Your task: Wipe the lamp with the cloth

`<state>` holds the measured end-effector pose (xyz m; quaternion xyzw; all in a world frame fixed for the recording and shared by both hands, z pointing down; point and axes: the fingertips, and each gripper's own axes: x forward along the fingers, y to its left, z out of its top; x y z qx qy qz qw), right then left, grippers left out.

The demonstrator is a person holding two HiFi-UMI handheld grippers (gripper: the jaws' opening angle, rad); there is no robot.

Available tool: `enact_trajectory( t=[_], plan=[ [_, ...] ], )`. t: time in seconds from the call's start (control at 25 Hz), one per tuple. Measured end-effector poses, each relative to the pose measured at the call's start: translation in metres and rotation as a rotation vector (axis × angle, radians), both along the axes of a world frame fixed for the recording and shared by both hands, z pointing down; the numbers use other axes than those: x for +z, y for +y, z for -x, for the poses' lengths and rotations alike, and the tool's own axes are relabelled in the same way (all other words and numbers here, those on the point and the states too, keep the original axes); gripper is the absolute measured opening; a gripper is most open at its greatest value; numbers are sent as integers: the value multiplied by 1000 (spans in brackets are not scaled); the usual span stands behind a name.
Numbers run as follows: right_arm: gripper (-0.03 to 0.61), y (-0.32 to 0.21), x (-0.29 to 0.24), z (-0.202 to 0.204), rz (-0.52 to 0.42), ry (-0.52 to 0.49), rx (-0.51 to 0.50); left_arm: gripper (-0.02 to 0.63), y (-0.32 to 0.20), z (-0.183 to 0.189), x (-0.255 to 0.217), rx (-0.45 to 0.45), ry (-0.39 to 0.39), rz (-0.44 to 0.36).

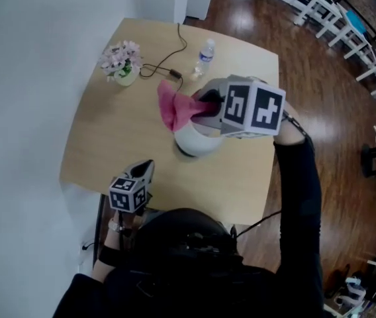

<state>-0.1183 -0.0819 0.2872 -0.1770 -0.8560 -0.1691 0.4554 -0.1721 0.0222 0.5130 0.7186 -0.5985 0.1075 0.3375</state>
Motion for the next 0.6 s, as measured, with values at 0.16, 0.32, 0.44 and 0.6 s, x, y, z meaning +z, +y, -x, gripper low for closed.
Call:
enact_trajectory(
  t=[0.16,0.32,0.44,0.6],
  plan=[
    [74,19,0,-19,-12,48,-33,5,1,-2,0,14,9,-5],
    [74,16,-4,-58,-45,80,13,5,-1,-10,3,36,8,3],
    [74,-8,6,-83,-98,105,98,5,-3,-17,4,54,6,6],
    [74,-48,7,-87,-110,33,212,5,-2,-24,1,63,-8,6]
  ],
)
